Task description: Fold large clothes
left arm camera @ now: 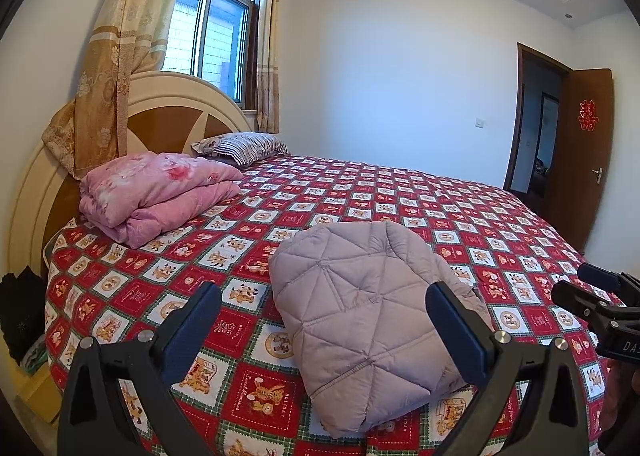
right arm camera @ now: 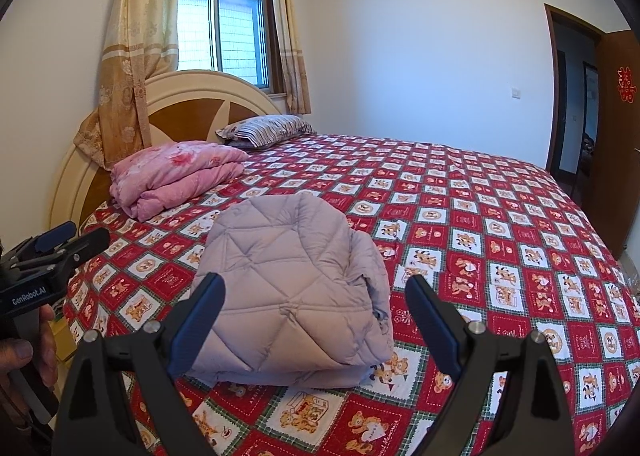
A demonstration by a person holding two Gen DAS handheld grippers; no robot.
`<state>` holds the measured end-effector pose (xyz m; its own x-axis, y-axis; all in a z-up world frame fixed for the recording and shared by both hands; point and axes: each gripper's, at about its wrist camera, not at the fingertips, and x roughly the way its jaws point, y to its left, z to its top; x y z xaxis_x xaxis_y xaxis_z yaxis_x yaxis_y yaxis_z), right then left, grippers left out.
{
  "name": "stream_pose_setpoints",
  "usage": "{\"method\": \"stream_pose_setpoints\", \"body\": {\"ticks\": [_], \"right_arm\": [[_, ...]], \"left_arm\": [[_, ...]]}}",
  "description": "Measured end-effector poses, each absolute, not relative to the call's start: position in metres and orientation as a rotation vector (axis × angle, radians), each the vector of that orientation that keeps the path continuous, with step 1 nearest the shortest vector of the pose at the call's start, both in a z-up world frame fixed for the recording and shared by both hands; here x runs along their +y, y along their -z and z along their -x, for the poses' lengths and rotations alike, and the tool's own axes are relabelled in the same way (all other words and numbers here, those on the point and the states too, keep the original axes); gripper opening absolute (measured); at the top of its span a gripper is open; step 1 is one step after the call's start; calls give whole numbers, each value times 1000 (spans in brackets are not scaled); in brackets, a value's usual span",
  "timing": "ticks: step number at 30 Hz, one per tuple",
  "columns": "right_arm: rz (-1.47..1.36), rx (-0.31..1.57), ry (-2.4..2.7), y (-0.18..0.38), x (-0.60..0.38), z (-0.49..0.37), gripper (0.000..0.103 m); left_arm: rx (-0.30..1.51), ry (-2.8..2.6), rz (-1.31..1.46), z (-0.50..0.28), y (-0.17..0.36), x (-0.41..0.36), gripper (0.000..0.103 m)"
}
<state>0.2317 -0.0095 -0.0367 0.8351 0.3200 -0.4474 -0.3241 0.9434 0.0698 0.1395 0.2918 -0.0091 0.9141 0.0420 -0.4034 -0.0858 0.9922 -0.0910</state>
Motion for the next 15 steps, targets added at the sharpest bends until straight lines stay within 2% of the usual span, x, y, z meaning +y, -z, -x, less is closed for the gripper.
{"method": "stream_pose_setpoints", "body": {"ticks": [15], "right_arm": [[7,469,-343,37,-8,-229,94]], "left_arm": [[420,-64,106,-141,11,290,102]]}}
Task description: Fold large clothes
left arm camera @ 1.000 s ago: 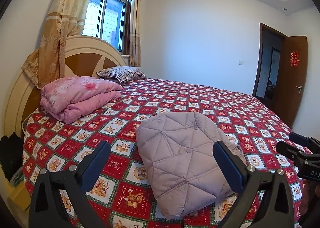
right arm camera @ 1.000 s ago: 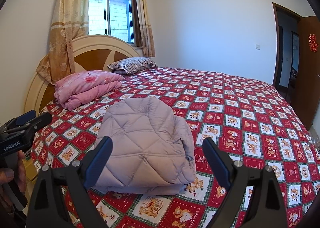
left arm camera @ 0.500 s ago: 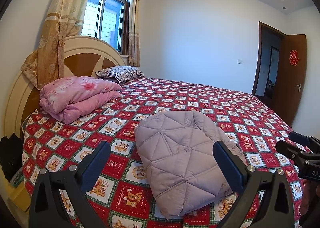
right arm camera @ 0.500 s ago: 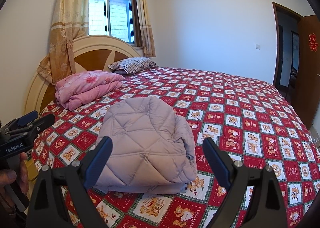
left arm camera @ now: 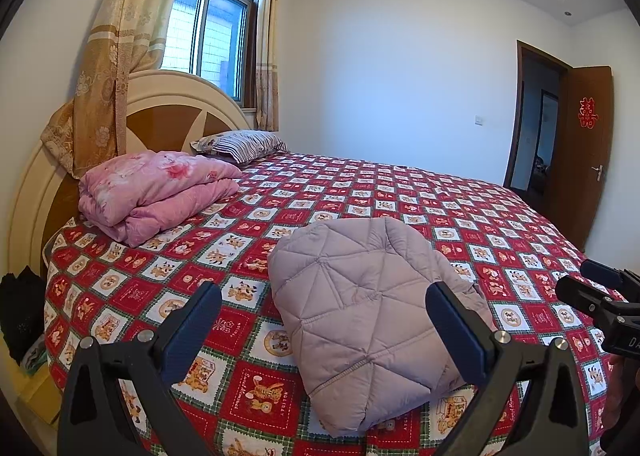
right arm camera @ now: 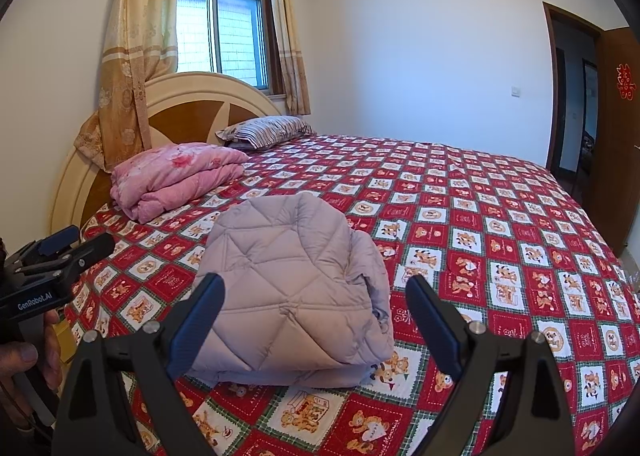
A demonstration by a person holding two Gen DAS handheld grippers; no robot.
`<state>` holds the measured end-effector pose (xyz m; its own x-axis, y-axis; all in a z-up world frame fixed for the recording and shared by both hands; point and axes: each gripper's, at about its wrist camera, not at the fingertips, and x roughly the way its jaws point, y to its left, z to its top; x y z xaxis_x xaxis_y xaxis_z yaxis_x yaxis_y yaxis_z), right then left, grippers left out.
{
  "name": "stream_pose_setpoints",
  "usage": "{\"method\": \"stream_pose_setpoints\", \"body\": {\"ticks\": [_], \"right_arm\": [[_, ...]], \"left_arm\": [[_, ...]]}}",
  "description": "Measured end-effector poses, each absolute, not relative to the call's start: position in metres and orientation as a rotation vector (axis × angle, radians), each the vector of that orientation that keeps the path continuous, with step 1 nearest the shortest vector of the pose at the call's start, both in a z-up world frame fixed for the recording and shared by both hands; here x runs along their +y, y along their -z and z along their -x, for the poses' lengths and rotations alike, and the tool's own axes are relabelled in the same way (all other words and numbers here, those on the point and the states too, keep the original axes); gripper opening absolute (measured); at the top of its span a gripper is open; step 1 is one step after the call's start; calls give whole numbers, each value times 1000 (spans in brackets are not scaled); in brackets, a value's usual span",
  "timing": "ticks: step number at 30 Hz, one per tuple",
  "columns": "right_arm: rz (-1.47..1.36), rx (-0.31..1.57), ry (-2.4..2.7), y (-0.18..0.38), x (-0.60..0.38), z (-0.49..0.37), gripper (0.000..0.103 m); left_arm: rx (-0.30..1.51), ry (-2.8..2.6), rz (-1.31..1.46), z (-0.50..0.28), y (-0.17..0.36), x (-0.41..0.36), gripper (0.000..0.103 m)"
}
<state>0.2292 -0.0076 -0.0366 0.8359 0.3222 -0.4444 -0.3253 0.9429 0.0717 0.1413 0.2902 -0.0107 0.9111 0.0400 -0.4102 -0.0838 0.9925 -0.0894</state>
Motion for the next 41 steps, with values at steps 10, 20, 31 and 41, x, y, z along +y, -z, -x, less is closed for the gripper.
{"method": "stream_pose_setpoints", "body": {"ticks": [10,20,31,41], "right_arm": [[8,454,-346,33,-3,-225,94],[7,435,-348,25,-3,-225,96],[7,437,-347,25,-1,-225,96],[5,453,-355,32,-5,-224,96]], "left_arm": [[423,-72,94,-143,12,290,102],[415,-56,73,-143,11,286,102],[466,-43,96,-151,20,286,102],[445,-13,52,-149,26,277,102]]}}
